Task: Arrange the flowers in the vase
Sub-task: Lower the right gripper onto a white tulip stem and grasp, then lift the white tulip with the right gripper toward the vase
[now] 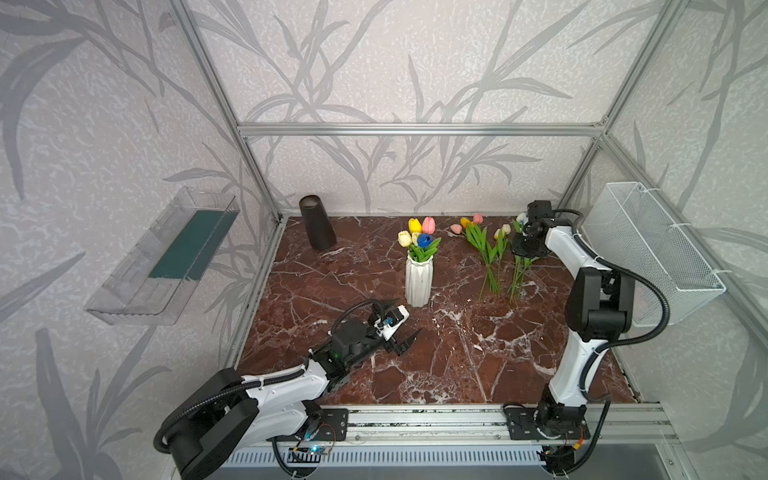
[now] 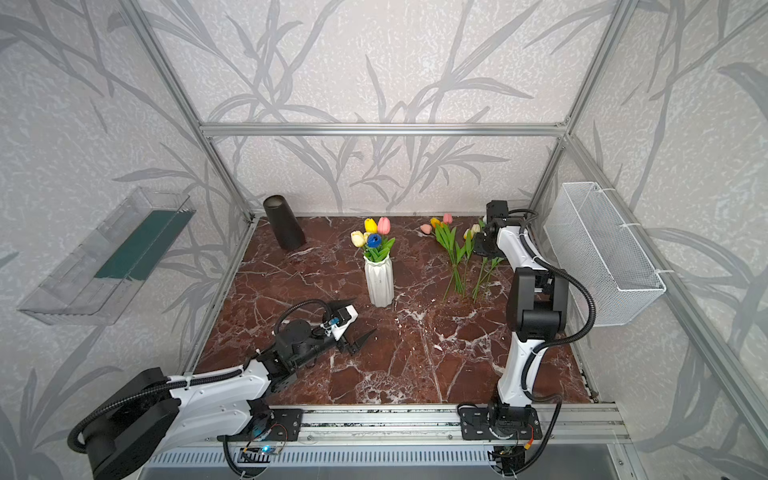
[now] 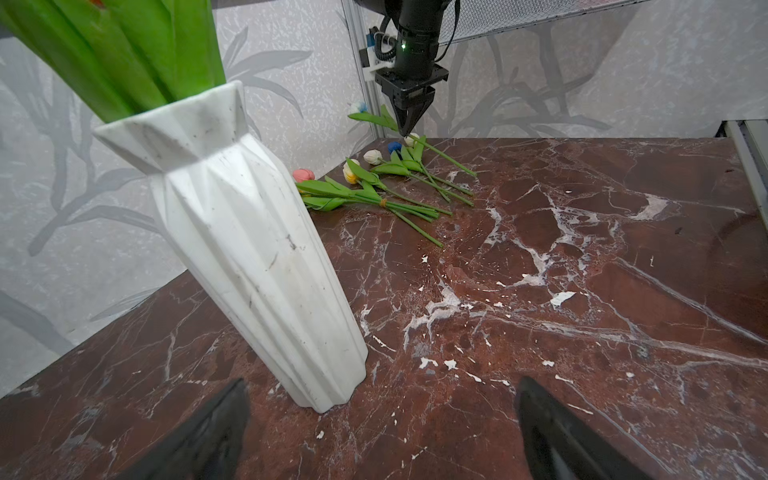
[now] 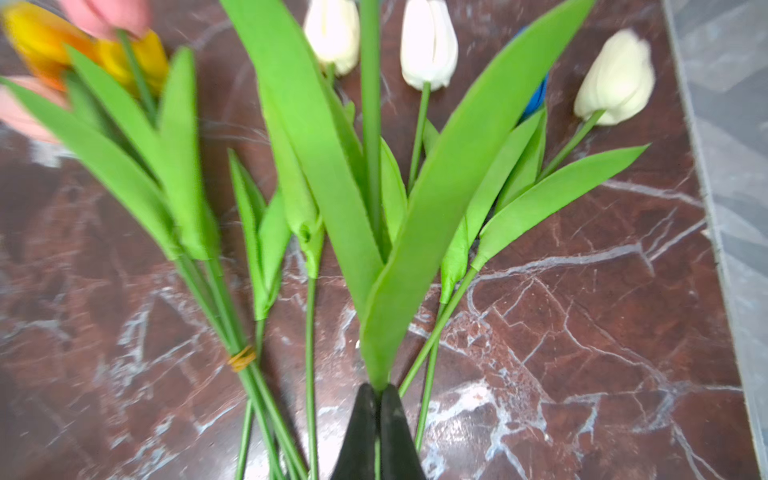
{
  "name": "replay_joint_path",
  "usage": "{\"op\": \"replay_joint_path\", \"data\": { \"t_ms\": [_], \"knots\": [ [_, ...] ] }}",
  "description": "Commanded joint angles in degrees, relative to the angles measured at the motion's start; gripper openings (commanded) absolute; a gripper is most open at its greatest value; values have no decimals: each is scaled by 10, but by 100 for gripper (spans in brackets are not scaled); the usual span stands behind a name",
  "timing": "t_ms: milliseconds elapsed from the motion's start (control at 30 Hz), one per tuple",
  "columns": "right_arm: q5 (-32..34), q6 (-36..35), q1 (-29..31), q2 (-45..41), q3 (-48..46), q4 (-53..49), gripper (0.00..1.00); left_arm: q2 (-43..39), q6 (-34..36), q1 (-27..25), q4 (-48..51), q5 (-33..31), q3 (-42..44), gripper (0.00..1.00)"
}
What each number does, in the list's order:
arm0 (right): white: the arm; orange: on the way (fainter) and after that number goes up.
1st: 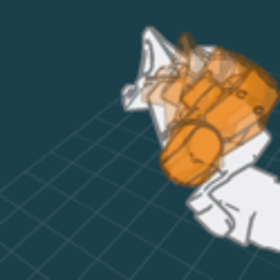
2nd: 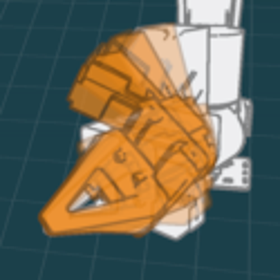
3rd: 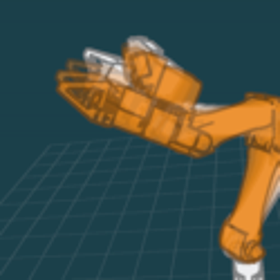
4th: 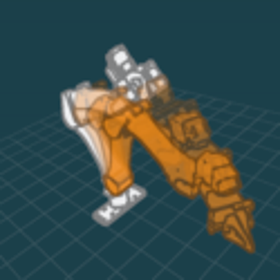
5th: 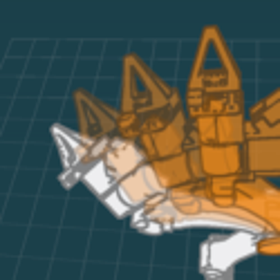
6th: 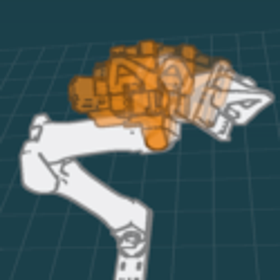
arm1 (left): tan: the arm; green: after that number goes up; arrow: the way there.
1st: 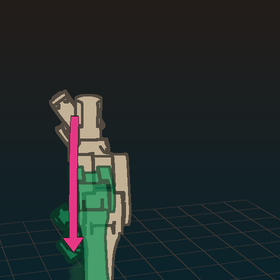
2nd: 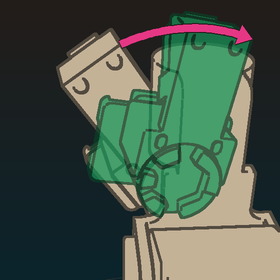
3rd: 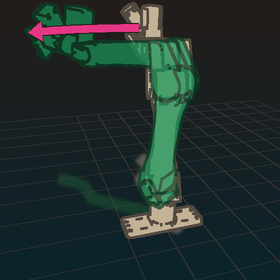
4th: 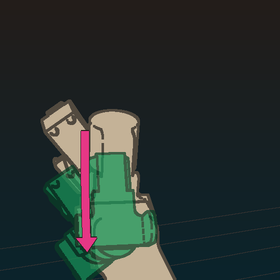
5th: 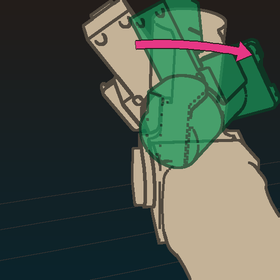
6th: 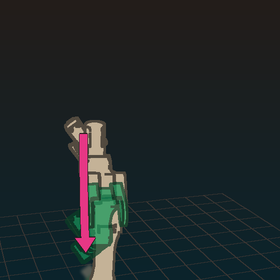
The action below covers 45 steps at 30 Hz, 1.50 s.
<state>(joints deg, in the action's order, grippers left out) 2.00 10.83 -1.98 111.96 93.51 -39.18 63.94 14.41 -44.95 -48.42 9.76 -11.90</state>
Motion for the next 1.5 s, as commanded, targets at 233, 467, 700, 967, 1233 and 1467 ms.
{"op": "replay_joint_path", "data": {
  "t_ms": [233, 467, 700, 967, 1233, 1467],
  "knots": [
    [-121, -43, 81, -170, -130, 135, 0, -4, 10, -1, -7, 3, -11, 99],
    [-298, 77, 130, -322, -324, 552, 0, -9, 7, -2, -13, -2, -7, 99],
    [-315, 148, 183, -355, -384, 858, 0, 5, 5, -1, -31, -1, -7, 99],
    [-309, 212, 192, -306, -388, 1062, 0, 14, 7, -2, -39, 0, -8, 99],
    [-302, 161, 219, -295, -365, 1026, 0, 12, 7, -2, -38, 0, -8, 99],
    [-298, 153, 228, -276, -367, 1035, 0, 9, 8, -1, -34, -1, -7, 99]
  ]
}}
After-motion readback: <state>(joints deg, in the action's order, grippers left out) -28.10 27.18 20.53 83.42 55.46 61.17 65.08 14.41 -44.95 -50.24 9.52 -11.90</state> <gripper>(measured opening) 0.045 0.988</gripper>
